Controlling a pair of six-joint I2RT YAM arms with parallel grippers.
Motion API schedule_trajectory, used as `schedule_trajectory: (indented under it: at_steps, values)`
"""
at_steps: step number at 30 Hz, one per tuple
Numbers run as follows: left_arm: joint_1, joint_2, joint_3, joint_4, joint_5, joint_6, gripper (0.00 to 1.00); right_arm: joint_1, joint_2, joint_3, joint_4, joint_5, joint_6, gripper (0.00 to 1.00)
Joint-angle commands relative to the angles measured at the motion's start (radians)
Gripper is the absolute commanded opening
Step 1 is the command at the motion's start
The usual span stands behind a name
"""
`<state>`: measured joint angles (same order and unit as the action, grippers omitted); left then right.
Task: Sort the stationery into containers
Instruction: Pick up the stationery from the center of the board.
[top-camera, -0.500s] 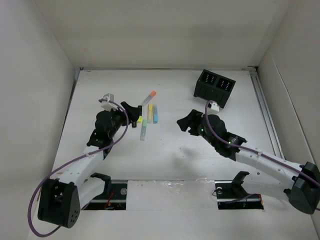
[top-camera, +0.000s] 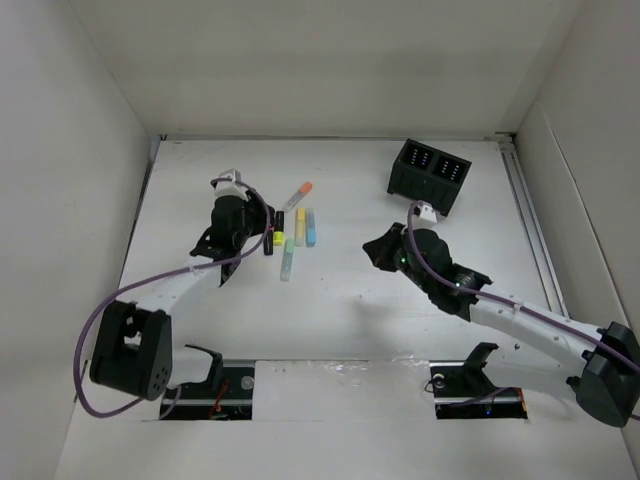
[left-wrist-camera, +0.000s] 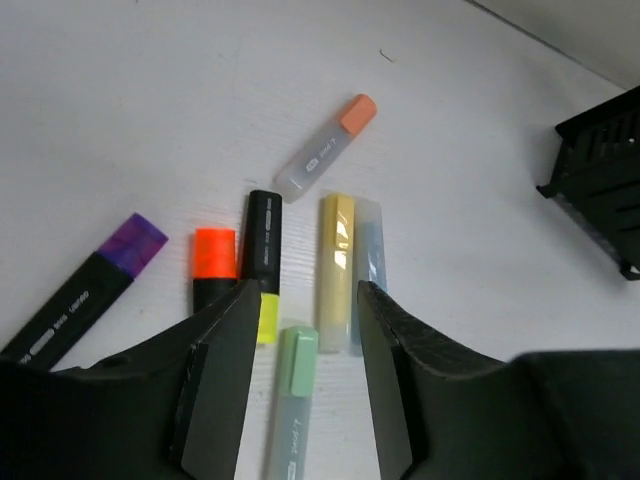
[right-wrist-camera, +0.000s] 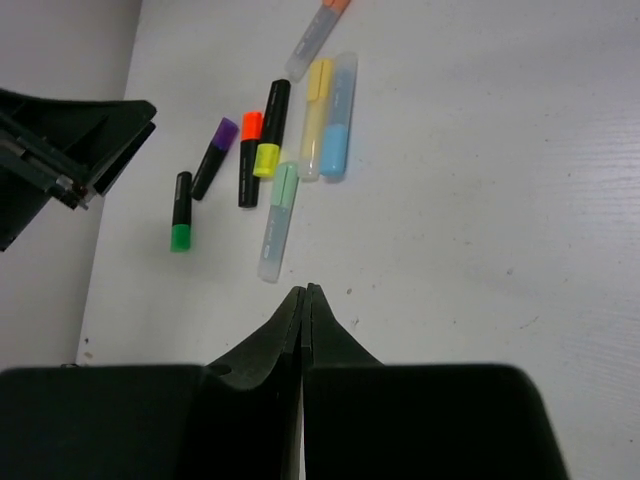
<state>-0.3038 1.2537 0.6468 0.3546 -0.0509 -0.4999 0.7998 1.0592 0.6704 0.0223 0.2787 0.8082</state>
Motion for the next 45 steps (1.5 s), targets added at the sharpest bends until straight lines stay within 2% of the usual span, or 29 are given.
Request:
schedule_trajectory:
  at_steps: [1,3,4,5,8,14,15,19,21,26,33,35,45]
  values:
    - [0.0,0.16,0.146,-0.04,-0.029,0.069,0.51,0.006,-0.021,-0.003,0.047,0.013,-0.009,0.08]
    - [0.0,0.197,0.204,-0.04,-0.015,0.087,0.52,0.006,-0.01,-0.003,0.047,0.013,-0.009,0.12]
    - [0.0,0.231,0.232,-0.049,-0.015,0.087,0.55,0.006,-0.01,-0.003,0.047,0.013,-0.009,0.23]
    - [0.0,0.293,0.255,-0.049,-0.004,0.099,0.58,0.006,-0.01,-0.003,0.047,0.013,-0.009,0.29]
    - [0.0,0.413,0.378,-0.09,0.005,0.142,0.62,0.006,-0.001,-0.003,0.047,0.013,-0.009,0.43]
    - [-0.018,0.582,0.599,-0.144,0.057,0.23,0.62,0.006,-0.001,-0.003,0.047,0.004,-0.009,0.44]
    - [-0.037,0.625,0.626,-0.173,0.057,0.28,0.62,0.006,-0.001,-0.003,0.047,0.004,-0.009,0.44]
    - [-0.119,0.729,0.767,-0.273,-0.136,0.372,0.62,0.006,0.018,0.006,0.047,-0.007,-0.009,0.44]
    - [-0.129,0.766,0.843,-0.316,-0.173,0.373,0.62,0.006,0.018,0.006,0.047,-0.007,-0.009,0.44]
    - [-0.129,0.834,0.873,-0.33,-0.165,0.373,0.62,0.006,0.027,0.006,0.047,-0.016,-0.009,0.5]
    - [-0.104,0.88,0.918,-0.356,-0.185,0.337,0.61,0.006,0.018,0.006,0.047,-0.016,-0.009,0.51]
    - [-0.081,0.88,0.918,-0.356,-0.126,0.319,0.61,0.006,0.018,0.006,0.047,-0.016,-0.009,0.51]
    - [-0.066,0.934,0.933,-0.385,-0.075,0.328,0.46,0.006,0.027,0.006,0.047,-0.016,-0.009,0.51]
